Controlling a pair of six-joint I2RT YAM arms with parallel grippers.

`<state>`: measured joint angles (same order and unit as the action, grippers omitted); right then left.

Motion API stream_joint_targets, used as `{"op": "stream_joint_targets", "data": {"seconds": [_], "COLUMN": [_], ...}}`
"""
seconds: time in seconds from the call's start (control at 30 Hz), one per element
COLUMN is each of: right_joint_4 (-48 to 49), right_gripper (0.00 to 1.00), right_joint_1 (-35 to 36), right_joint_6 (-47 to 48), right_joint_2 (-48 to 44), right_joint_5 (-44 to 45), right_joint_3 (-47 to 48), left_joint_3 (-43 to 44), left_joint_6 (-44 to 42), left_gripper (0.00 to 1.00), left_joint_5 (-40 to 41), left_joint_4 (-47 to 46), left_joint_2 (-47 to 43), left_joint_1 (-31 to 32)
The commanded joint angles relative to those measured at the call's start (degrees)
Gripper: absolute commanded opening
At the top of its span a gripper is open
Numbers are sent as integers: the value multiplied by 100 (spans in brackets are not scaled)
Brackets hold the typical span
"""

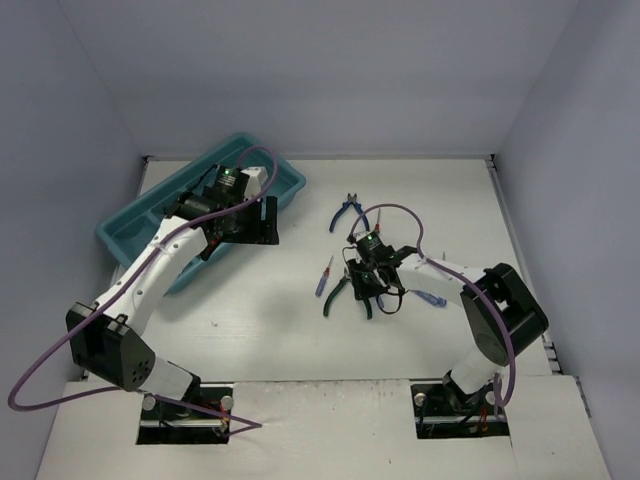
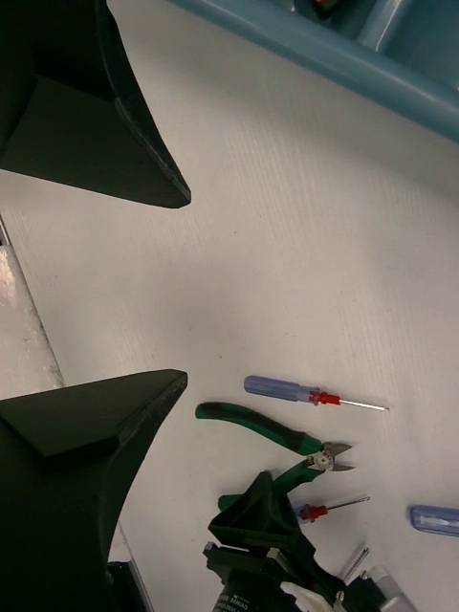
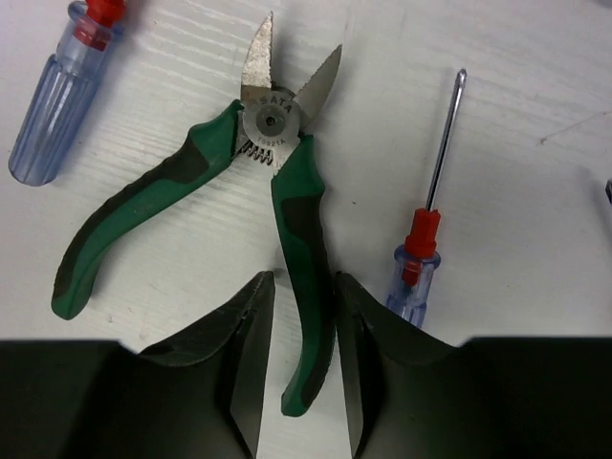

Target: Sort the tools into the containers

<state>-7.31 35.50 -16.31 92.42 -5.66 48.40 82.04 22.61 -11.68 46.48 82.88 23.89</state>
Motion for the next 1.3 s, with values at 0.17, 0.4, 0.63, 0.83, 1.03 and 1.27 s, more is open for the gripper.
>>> {"op": "stream_joint_targets", "data": {"seconds": [0.17, 0.4, 0.63, 0.83, 1.03, 1.27], "right_joint_4": [-130, -49, 26, 134, 273, 496], "right_gripper": [0, 0, 0, 0, 1, 2], "right_joint_1": [97, 115, 123, 124, 124, 117], "right_joint_6": [332, 1100, 1302, 1296, 1260, 1220], "right_joint_2": [-1779, -3027, -3342, -3424, -3421, -3314], "right_joint_5": [375, -236, -559, -638, -699, -805], "right_joint_3": [-17, 257, 546, 613, 609, 627], "left_joint_3": [198, 667, 784, 769, 729, 736], "left_joint_6": [7, -95, 184, 327, 387, 444], "left_gripper": [66, 66, 66, 66, 65, 40], "left_joint_5": [-584, -1500, -2724, -2932, -2968, -3118], "left_joint_4": [-157, -202, -896, -1000, -1015, -1125], "left_joint_2": [-136, 295, 429, 591, 772, 899], "left_joint_1": [533, 1077, 1269, 1324, 1370, 1382]}}
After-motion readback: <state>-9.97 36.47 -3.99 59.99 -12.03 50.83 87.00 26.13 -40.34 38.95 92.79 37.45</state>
